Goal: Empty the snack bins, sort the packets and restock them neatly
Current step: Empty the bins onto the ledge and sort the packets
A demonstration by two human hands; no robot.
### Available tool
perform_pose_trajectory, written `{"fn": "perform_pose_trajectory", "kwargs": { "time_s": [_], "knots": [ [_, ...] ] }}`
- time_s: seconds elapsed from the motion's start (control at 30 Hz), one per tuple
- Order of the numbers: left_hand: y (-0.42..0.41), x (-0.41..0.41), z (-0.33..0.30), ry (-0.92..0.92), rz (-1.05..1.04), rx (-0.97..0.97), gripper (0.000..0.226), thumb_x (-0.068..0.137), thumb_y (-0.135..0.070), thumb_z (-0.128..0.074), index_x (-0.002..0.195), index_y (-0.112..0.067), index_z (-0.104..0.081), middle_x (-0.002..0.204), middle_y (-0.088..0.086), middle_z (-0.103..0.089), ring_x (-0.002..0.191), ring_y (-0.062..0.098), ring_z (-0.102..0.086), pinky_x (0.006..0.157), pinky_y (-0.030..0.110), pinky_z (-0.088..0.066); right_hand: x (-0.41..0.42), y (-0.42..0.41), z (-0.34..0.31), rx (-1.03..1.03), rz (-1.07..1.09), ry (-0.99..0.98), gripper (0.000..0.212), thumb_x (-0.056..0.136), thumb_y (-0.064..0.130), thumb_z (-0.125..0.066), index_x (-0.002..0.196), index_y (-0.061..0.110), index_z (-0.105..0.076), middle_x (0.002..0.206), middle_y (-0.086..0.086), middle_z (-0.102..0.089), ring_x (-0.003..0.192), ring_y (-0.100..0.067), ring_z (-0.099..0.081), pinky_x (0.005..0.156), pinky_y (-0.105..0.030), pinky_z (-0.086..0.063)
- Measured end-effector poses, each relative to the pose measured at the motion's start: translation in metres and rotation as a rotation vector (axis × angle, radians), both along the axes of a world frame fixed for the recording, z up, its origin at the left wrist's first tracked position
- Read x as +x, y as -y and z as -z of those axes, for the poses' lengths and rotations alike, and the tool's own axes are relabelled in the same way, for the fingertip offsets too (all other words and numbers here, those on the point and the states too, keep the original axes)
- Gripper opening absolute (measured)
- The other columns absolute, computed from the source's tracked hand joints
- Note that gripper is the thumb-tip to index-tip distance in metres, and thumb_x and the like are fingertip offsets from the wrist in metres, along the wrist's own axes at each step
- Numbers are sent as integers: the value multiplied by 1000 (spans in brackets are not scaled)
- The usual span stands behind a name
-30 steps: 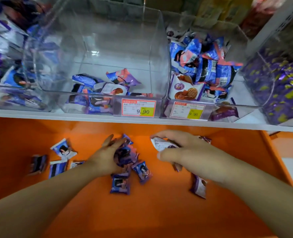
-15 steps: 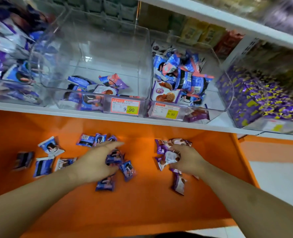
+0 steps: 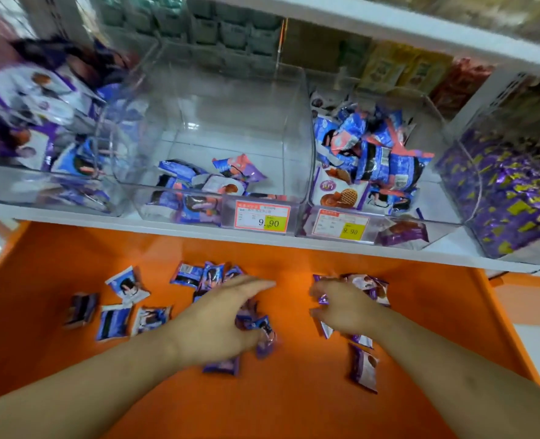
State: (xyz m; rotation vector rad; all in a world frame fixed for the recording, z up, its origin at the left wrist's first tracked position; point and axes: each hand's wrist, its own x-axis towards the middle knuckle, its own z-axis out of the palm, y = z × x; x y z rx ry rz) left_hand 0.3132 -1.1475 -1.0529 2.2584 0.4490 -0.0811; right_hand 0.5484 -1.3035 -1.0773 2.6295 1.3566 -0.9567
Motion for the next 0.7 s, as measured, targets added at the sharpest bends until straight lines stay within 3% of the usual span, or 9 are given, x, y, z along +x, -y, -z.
{"fn": "perform_pose_trajectory", "kwargs": {
  "time_s": [0.13,0.2,0.3,0.4,0.47,0.53,0.6,0.7],
  "knots": [
    [-29,-20,-71,92,19,130,78,91,-40,-74,155,-49,-32,152,-35,-29,138,-18,-26,104,-7,-12,-51,-42,-76,159,-125,-109,33,99,42,-68,131,31,-66,133,12,-65,112,-7,-64,100,-35,-53],
    [-44,-37,-110,151,4,206,75,90,-42,-75,153,-50,-35,150,-39,-32,138,-21,-26,108,-3,-17,-77,-52,-121,259,-160,-158,27,100,40,-68,126,34,-68,125,17,-67,109,2,-62,96,-26,-53],
    [-71,-67,-151,251,-98,229,68,90,-43,-75,145,-59,-40,143,-45,-35,133,-24,-30,102,-1,-26,-107,-61,-185,404,-164,-251,19,100,35,-69,119,40,-70,115,24,-68,108,10,-60,89,-15,-50],
    [-105,-86,-166,321,-221,280,68,92,-43,-73,145,-64,-36,151,-43,-28,140,-19,-27,113,15,-27,-113,-88,-225,612,-131,-253,22,100,18,-69,113,35,-73,107,21,-69,103,6,-63,89,-16,-52],
    [-125,-91,-164,287,-259,349,74,93,-45,-71,150,-63,-28,159,-42,-14,147,-10,-24,120,28,-32,-99,-120,-231,686,-134,-127,25,99,15,-66,115,33,-72,111,17,-68,101,3,-63,89,-19,-52],
    [-137,-93,-157,175,-253,389,80,96,-49,-66,155,-62,-12,161,-42,7,148,-2,-31,117,34,-40,-79,-155,-227,628,-144,-3,26,100,24,-67,121,40,-68,127,17,-62,110,3,-59,93,-23,-49],
    [-141,-95,-151,90,-217,410,84,99,-50,-61,156,-60,1,159,-41,24,147,1,-36,115,33,-40,-62,-185,-217,473,-132,-14,35,100,32,-70,131,46,-62,147,15,-51,127,-6,-53,96,-25,-42],
    [-145,-94,-147,107,-232,427,81,102,-51,-54,159,-53,5,161,-36,24,155,-4,-4,126,28,-24,-52,-215,-205,268,-127,-122,41,96,41,-74,136,40,-64,153,14,-46,136,-10,-47,100,-26,-36]
  ]
}}
